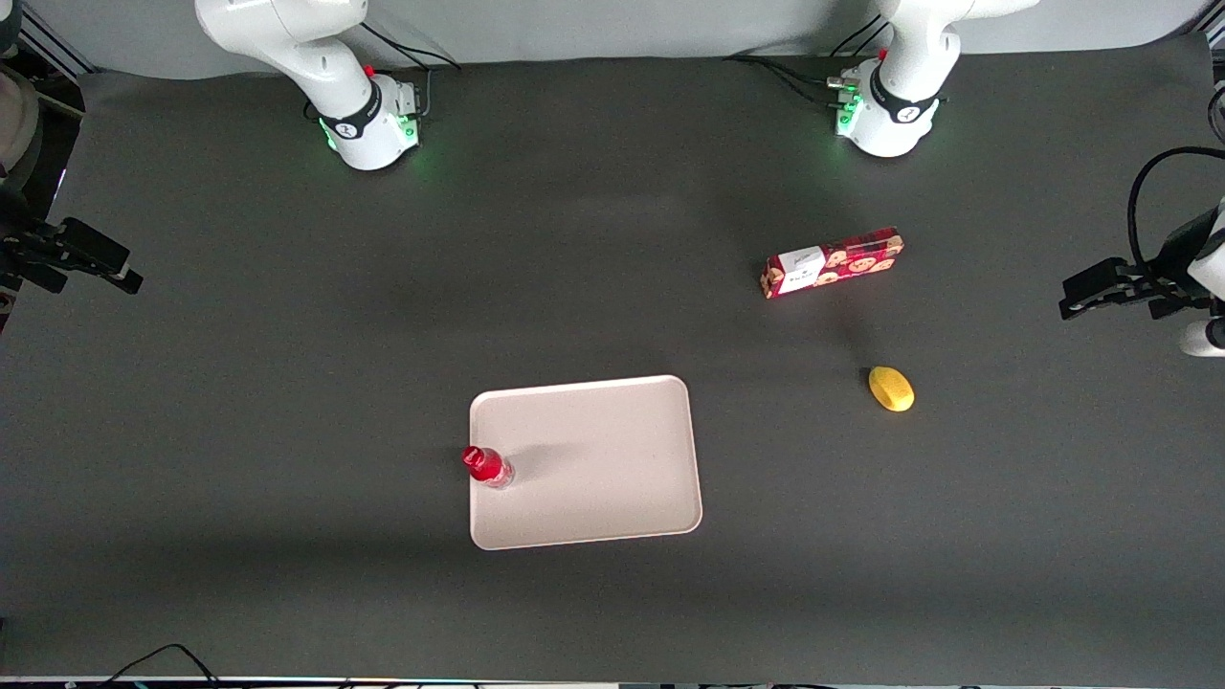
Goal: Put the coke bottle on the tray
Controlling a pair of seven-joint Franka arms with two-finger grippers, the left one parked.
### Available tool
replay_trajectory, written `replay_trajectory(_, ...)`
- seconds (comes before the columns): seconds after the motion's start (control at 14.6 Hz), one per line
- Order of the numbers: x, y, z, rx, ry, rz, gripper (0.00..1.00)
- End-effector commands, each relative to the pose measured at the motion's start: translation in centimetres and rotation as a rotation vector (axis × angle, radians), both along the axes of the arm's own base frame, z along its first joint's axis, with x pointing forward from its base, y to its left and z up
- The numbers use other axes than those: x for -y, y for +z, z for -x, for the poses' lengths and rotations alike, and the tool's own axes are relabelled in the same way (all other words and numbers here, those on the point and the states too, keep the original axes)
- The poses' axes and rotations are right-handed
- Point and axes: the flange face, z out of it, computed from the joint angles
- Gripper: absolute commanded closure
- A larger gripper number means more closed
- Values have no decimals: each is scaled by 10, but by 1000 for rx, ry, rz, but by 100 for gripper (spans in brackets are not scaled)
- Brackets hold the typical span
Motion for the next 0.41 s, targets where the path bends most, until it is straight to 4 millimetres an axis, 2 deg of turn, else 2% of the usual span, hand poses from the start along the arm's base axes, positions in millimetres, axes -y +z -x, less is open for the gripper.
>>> replay_trajectory(0.0,-6,9,-4,-4,-15,-6,0)
replay_trajectory(0.34,-6,7,-5,-6,-18,-16,0)
